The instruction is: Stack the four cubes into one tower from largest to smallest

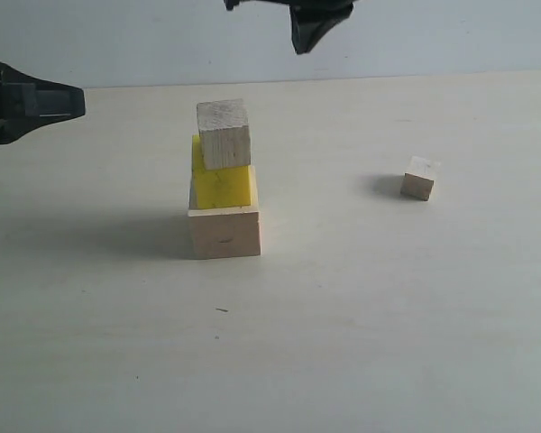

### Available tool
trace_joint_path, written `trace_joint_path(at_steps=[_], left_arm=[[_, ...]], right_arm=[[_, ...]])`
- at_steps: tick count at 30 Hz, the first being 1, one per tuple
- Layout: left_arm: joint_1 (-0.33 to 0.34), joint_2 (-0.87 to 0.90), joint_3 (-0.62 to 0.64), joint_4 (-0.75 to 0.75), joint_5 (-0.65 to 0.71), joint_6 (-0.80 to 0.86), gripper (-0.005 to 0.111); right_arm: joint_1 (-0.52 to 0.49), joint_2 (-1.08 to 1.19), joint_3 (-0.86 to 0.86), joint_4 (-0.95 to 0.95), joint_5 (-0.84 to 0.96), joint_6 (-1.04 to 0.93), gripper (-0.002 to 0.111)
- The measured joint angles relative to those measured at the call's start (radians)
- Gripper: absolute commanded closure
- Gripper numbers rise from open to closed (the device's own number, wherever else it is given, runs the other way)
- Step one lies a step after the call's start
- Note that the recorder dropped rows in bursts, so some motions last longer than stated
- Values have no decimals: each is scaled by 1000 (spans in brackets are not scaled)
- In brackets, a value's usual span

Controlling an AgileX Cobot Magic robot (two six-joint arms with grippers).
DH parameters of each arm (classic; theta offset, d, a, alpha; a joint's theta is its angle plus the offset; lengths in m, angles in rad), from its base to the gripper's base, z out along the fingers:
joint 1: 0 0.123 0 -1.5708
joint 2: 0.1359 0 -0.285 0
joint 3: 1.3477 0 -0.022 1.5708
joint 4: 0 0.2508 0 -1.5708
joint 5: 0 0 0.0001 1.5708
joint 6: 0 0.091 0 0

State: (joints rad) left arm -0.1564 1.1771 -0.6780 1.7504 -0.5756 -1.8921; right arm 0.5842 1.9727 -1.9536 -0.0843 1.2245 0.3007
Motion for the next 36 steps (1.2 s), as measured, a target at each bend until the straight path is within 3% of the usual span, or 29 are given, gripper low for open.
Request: trace_joint_path(at_steps=[12, 20, 36], left_arm=[[0, 2, 0, 0, 16, 0, 107], [0, 6, 0, 0, 16, 0, 107], [0, 6, 0, 0, 17, 0, 107]], right_arm=[[-2, 0, 146, 170, 1, -57, 108], [-2, 0, 149, 292, 1, -123, 108], [-2, 0, 149, 362, -3, -170, 108]])
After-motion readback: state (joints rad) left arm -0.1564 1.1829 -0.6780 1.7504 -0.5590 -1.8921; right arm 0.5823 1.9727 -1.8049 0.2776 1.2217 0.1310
